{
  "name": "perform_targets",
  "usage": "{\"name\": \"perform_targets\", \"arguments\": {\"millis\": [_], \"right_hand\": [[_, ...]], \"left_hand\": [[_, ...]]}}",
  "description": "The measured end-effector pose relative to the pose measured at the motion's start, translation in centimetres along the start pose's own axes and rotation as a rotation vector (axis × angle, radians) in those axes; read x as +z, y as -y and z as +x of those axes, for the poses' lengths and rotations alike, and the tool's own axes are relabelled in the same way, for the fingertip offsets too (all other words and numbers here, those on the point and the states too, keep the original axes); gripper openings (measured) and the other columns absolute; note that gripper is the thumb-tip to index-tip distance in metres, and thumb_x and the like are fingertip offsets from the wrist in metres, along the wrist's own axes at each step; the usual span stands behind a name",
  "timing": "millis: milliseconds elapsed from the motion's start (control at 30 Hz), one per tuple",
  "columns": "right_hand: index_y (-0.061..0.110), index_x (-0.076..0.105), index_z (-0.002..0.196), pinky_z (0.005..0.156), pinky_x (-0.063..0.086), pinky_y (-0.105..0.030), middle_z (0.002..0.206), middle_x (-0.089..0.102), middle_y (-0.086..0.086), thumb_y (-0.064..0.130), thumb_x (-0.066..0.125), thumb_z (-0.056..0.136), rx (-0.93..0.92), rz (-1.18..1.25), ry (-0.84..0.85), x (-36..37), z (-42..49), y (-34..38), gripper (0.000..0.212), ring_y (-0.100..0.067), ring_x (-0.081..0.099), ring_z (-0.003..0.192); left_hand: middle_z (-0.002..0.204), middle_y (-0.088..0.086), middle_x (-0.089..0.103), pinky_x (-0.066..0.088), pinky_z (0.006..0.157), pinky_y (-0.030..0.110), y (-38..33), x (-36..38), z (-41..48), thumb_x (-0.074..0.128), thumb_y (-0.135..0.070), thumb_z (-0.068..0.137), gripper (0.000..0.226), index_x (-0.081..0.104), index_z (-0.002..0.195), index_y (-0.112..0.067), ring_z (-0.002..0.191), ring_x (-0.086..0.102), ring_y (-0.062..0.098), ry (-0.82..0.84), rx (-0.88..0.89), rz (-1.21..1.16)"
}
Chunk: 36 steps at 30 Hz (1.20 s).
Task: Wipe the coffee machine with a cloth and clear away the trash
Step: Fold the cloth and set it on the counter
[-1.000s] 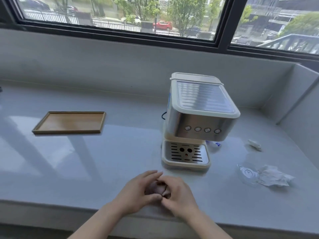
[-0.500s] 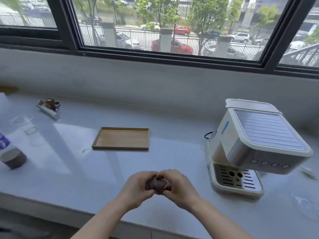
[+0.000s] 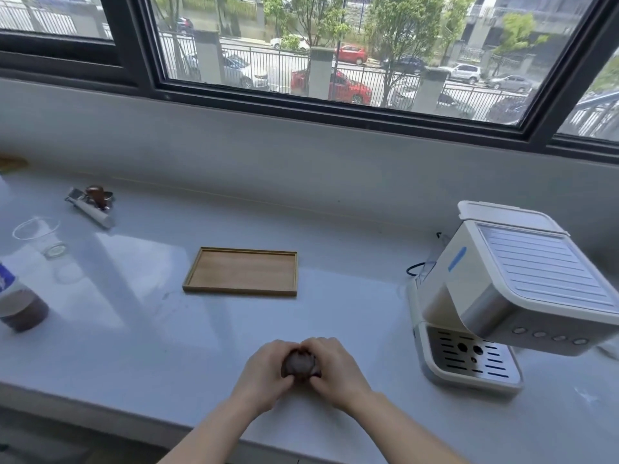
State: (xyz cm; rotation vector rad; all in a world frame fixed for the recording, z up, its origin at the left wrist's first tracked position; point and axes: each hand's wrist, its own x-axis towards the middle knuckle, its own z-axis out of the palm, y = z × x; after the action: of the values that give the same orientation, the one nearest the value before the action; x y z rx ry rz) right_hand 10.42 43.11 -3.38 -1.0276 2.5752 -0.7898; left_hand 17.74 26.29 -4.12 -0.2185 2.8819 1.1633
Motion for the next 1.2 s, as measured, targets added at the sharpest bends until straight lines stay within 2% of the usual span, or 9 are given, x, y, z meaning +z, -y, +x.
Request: {"name": "perform_targets", "arguments": {"millis": [133,300,533,667,833,900,1033,1133,1200], "right_hand": [[0.027,0.051,0.117,0.087,0.041,-0.027,0.115,0.056,0.009,0.015,0.053,0.072,0.045,-0.009,0.015,0.6,0.1,-0.3,0.046,-0.017,0.046,0.105],[0.024,0.049,0.118,0.087,0.038,-0.027,0.119,0.052,0.004,0.014,0.053,0.073,0.071,-0.043,0.064,0.6,0.4,-0.2,0.046,-0.022,0.043,0.108],[0.026,0.036,0.142,0.101,0.037,-0.029,0.139,0.040,0.003,0.022,0.061,0.078,0.106,-0.079,0.125,-0.7,-0.6,-0.5,0.069,-0.023,0.038,0.122],[0.025,0.033,0.147,0.102,0.039,-0.032,0.144,0.038,0.002,0.027,0.065,0.079,0.140,-0.081,0.098,-2.3,-1.8,-0.5,0.075,-0.024,0.036,0.127],[0.026,0.033,0.146,0.102,0.038,-0.033,0.144,0.040,0.001,0.045,0.054,0.093,0.144,-0.117,0.012,-4.7,-4.0,-1.0,0.061,-0.026,0.038,0.126],[0.026,0.031,0.147,0.102,0.039,-0.034,0.144,0.040,0.001,0.044,0.055,0.092,0.151,-0.137,0.002,-5.7,-5.2,-1.6,0.063,-0.026,0.038,0.126],[0.027,0.028,0.147,0.102,0.040,-0.037,0.143,0.040,0.001,0.038,0.059,0.089,0.181,-0.167,-0.021,-7.4,-7.9,-2.8,0.067,-0.025,0.037,0.127],[0.027,0.028,0.147,0.104,0.038,-0.038,0.142,0.041,0.001,0.039,0.059,0.090,0.205,-0.180,-0.055,-8.7,-10.1,-4.1,0.066,-0.025,0.036,0.128],[0.026,0.030,0.147,0.104,0.038,-0.038,0.143,0.042,0.001,0.040,0.059,0.090,0.218,-0.181,-0.077,-9.6,-11.5,-4.8,0.065,-0.025,0.036,0.130]], "left_hand": [[0.101,-0.016,0.059,0.046,0.081,0.027,0.5,0.3,0.2,0.056,-0.023,0.071,0.043,0.057,0.111,-0.040,0.094,0.053,0.008,0.030,0.038,0.117],[0.107,-0.012,0.060,0.046,0.085,0.029,0.1,0.1,0.3,0.056,-0.023,0.072,0.048,0.055,0.118,-0.038,0.100,0.053,0.012,0.055,0.029,0.182],[0.140,-0.009,0.043,0.041,0.102,0.030,-0.9,-0.1,-0.3,0.057,-0.044,0.072,0.077,0.037,0.145,-0.028,0.125,0.047,0.015,0.078,-0.025,0.227],[0.148,-0.008,0.034,0.039,0.106,0.029,-2.7,-0.2,-0.5,0.057,-0.047,0.074,0.080,0.032,0.147,-0.026,0.133,0.039,0.014,0.052,0.001,0.252],[0.152,-0.005,0.031,0.039,0.106,0.029,-5.7,0.5,-0.7,0.059,-0.043,0.079,0.077,0.031,0.148,-0.026,0.135,0.038,0.016,0.013,0.032,0.295],[0.152,-0.003,0.032,0.040,0.104,0.028,-6.9,1.0,-0.8,0.057,-0.041,0.082,0.073,0.031,0.148,-0.026,0.134,0.038,0.016,0.007,0.059,0.322],[0.154,-0.003,0.030,0.042,0.103,0.035,-9.7,2.4,-1.0,0.054,-0.048,0.085,0.069,0.031,0.148,-0.029,0.138,0.034,0.017,0.002,0.078,0.344],[0.156,-0.001,0.027,0.036,0.108,0.032,-12.1,3.7,-1.0,0.054,-0.041,0.086,0.069,0.028,0.149,-0.029,0.141,0.030,0.018,0.006,0.107,0.362],[0.157,0.000,0.026,0.033,0.112,0.034,-13.4,4.5,-1.0,0.056,-0.045,0.087,0.073,0.025,0.150,-0.029,0.142,0.028,0.020,0.026,0.138,0.384]]}}
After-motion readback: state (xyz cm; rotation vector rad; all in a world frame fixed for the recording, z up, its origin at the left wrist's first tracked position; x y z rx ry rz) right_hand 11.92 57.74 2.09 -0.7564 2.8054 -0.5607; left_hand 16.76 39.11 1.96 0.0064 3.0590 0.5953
